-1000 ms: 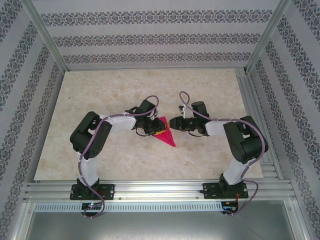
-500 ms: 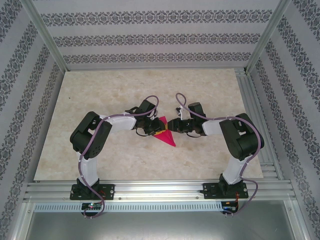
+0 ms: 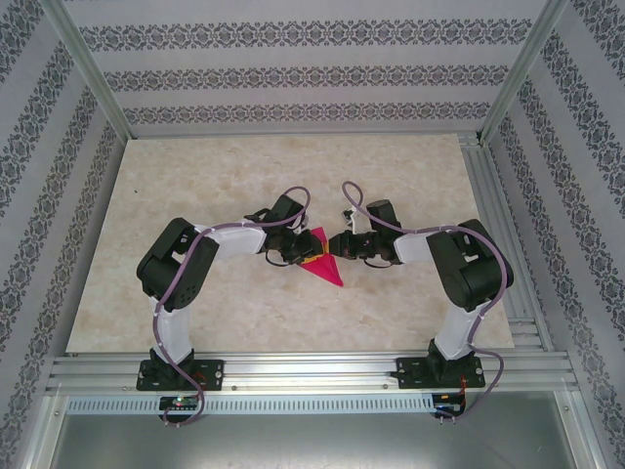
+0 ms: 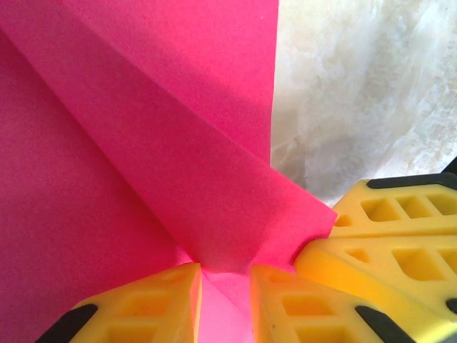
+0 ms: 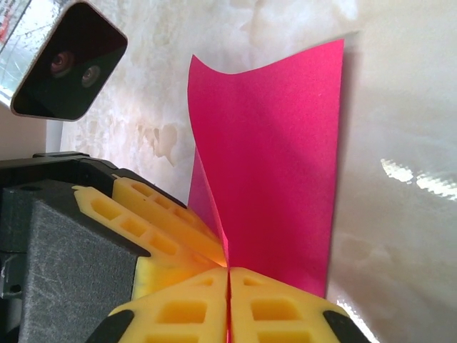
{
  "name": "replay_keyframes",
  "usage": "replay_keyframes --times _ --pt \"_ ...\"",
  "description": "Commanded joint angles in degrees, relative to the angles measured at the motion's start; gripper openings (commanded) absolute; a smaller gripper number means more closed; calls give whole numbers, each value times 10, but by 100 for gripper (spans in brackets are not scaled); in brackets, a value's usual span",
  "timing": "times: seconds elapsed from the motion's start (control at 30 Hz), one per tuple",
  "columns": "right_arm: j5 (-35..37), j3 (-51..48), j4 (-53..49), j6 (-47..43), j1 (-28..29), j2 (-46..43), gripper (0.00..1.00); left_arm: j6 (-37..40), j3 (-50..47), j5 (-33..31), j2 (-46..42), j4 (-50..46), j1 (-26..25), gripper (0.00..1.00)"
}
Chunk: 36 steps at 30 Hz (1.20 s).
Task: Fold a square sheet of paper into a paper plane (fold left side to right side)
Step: Fourth fold the wing at the center of the table.
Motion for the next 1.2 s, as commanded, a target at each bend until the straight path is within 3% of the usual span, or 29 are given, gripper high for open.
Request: replay_keyframes --times 0.0,1.17 --pt "12 19 -2 -17 5 12 6 4 11 -5 7 0 -8 27" --pt "43 41 -33 -34 0 47 7 5 10 -5 7 -2 -10 27"
